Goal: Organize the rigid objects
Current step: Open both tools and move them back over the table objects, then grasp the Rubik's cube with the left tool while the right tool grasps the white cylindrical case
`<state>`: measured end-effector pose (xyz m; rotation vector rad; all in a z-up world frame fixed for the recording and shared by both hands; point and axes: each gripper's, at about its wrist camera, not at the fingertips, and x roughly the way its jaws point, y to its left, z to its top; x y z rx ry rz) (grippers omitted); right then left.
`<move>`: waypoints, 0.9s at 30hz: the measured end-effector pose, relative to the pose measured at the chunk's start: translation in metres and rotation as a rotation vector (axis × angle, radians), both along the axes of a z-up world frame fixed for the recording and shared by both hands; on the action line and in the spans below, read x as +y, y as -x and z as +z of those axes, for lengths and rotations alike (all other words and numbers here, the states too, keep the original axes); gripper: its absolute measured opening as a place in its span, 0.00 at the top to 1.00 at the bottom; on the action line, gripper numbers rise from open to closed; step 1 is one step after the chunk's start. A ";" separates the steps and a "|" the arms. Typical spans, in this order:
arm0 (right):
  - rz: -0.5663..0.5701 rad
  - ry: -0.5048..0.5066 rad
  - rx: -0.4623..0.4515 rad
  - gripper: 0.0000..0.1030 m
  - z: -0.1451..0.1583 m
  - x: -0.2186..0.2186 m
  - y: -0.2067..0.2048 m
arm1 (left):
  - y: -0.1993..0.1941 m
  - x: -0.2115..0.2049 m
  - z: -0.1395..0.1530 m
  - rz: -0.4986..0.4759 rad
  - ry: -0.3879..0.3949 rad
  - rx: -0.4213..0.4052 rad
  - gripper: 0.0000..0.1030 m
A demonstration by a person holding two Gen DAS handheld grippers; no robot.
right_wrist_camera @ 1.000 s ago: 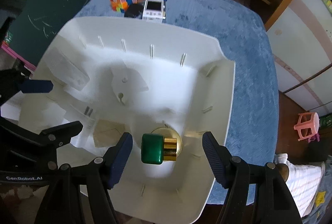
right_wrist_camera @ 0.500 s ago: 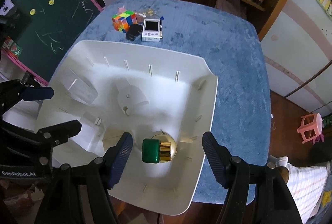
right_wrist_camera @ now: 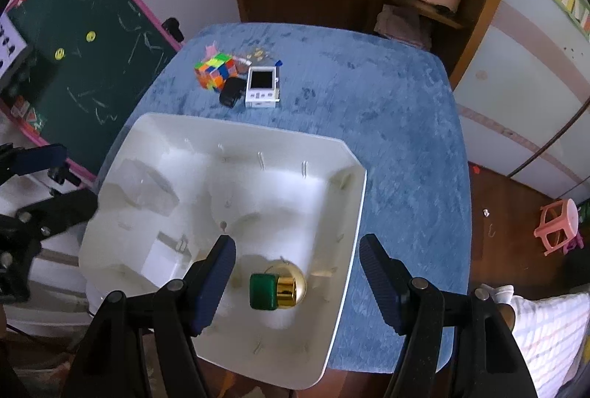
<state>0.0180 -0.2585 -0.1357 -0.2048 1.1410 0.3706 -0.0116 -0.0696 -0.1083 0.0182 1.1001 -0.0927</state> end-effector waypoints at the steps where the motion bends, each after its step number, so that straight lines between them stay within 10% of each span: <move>1: -0.004 -0.002 0.000 0.32 0.001 -0.001 -0.001 | -0.002 0.002 0.002 0.000 -0.002 -0.008 0.17; 18: -0.079 0.037 0.057 0.32 -0.004 0.038 -0.077 | -0.105 0.076 0.007 -0.010 0.013 -0.023 0.17; 27: -0.102 0.007 0.135 0.32 -0.030 0.087 -0.161 | -0.192 0.108 -0.042 -0.020 0.026 0.080 0.17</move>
